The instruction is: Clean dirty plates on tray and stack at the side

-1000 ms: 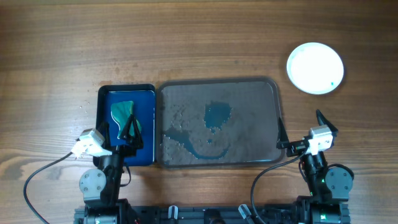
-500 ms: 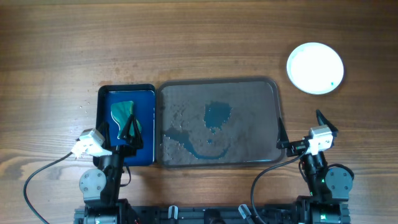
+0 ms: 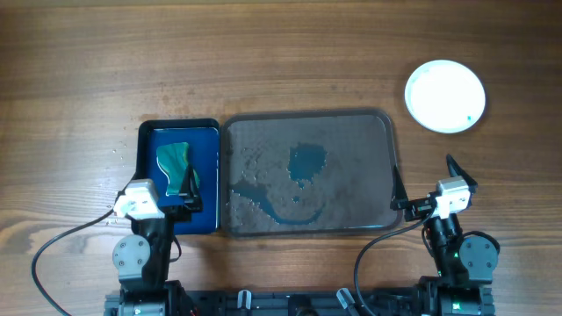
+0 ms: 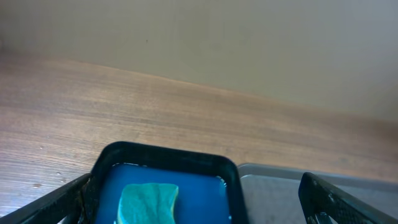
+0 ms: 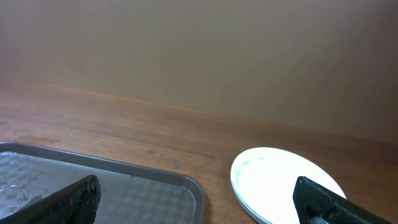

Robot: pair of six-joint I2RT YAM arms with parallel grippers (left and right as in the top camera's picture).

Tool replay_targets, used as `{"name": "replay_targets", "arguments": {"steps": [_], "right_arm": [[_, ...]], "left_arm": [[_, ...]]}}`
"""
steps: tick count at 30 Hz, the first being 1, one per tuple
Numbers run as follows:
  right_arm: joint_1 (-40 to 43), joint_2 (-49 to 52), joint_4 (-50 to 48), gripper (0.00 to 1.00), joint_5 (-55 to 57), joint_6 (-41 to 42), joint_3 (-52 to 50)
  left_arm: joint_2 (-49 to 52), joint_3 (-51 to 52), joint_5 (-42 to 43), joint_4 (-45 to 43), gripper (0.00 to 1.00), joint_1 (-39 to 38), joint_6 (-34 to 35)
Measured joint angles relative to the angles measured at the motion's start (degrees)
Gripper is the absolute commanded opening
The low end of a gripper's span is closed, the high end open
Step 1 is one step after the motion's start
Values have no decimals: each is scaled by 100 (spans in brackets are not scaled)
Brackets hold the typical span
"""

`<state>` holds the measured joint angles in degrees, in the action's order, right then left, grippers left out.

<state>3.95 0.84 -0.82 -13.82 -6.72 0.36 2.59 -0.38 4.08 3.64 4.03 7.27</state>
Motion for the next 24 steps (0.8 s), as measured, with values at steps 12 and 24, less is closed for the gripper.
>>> {"name": "replay_targets", "arguments": {"steps": [12, 24], "right_arm": [[0, 0, 0, 100, 2, 2, 0], [0, 0, 0, 100, 0, 0, 0]], "left_arm": [[63, 0, -2, 0, 100, 0, -925], [63, 0, -2, 0, 100, 0, -1023]]}}
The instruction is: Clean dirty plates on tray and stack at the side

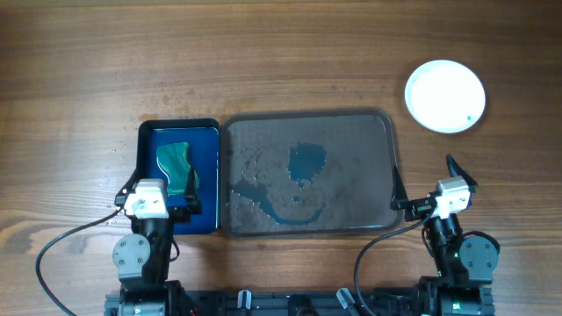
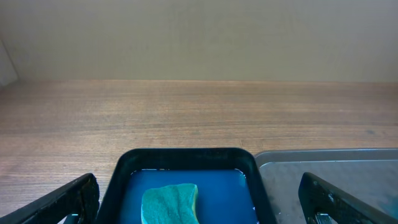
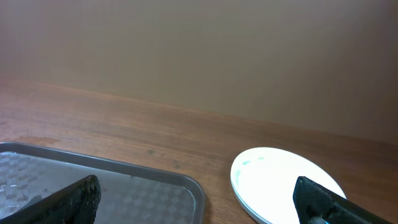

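A grey tray [image 1: 386,132] lies mid-table, wet, with blue smears and no plate on it. A white plate [image 1: 445,96] sits on the wood at the far right, also seen in the right wrist view [image 3: 283,183]. A green sponge [image 1: 176,164] rests in a dark tub of blue water [image 1: 147,175]. My left gripper [image 1: 160,189] stands open at the tub's near end, the sponge [image 2: 169,202] between its spread fingers, untouched. My right gripper [image 1: 427,186] is open beside the tray's right near corner, holding nothing.
Small droplets and specks dot the wood left of the tub. Cables run from both arm bases along the table's near edge. A plain wall stands behind the table in both wrist views.
My left wrist has turned: the tub and table edge now sit square in its view instead of slanted. The right arm, plate, tray and sponge have not moved.
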Robot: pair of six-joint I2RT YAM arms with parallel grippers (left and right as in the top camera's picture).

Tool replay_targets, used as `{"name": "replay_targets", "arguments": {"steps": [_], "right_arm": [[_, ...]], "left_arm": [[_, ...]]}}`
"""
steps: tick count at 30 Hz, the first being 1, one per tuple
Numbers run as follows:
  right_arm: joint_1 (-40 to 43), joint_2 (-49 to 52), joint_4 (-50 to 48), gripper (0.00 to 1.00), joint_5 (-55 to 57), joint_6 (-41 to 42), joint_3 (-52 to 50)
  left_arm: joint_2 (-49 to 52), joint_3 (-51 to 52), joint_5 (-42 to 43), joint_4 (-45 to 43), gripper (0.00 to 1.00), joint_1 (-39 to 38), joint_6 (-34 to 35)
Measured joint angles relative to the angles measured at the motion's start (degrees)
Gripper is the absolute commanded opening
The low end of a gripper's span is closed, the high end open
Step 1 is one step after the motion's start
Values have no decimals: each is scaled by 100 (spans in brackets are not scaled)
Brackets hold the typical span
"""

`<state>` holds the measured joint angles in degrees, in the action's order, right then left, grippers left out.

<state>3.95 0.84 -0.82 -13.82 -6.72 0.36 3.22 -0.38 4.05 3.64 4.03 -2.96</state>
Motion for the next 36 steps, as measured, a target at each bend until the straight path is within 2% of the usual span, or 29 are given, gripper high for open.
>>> {"name": "replay_targets", "arguments": {"steps": [36], "right_arm": [[0, 0, 0, 100, 20, 2, 0]], "left_arm": [[-238, 0, -17, 2, 100, -107, 0]]}}
